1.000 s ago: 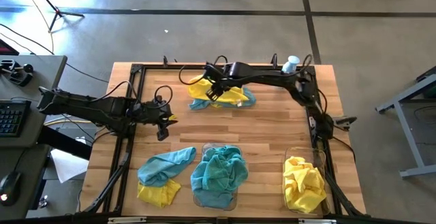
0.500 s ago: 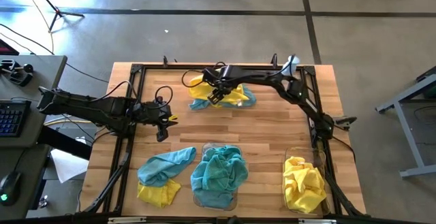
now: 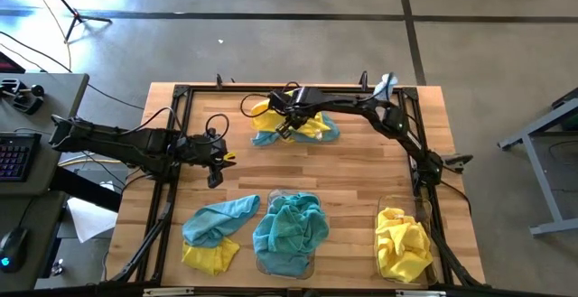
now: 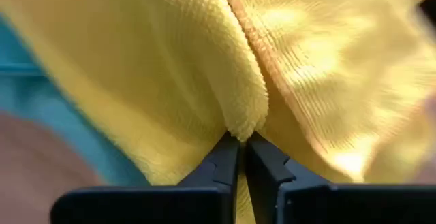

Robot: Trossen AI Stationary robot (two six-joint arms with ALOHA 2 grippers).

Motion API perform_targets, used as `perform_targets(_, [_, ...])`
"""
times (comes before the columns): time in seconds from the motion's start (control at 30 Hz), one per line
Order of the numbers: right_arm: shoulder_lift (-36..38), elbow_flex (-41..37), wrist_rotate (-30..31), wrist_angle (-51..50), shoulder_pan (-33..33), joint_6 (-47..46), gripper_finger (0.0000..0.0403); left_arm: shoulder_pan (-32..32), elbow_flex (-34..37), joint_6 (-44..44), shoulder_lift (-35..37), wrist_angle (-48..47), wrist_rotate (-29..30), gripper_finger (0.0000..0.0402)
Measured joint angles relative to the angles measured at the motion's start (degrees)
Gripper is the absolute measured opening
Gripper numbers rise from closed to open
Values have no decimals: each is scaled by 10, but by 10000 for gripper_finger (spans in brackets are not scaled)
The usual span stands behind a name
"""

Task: Sort microfiber towel by color & place in baskets
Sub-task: Put the yellow towel into the right transparent bin

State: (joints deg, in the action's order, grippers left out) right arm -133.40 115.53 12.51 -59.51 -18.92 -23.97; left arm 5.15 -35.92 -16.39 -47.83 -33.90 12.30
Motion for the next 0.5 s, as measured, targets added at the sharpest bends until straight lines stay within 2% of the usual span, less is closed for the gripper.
perform_targets(0.27, [127, 0, 72, -12, 37, 8, 3, 0, 0, -19, 0, 6, 2, 78])
perform_targets(0.5, [256, 0, 154, -72, 99, -30, 2, 0, 0, 55, -1, 27, 7, 78])
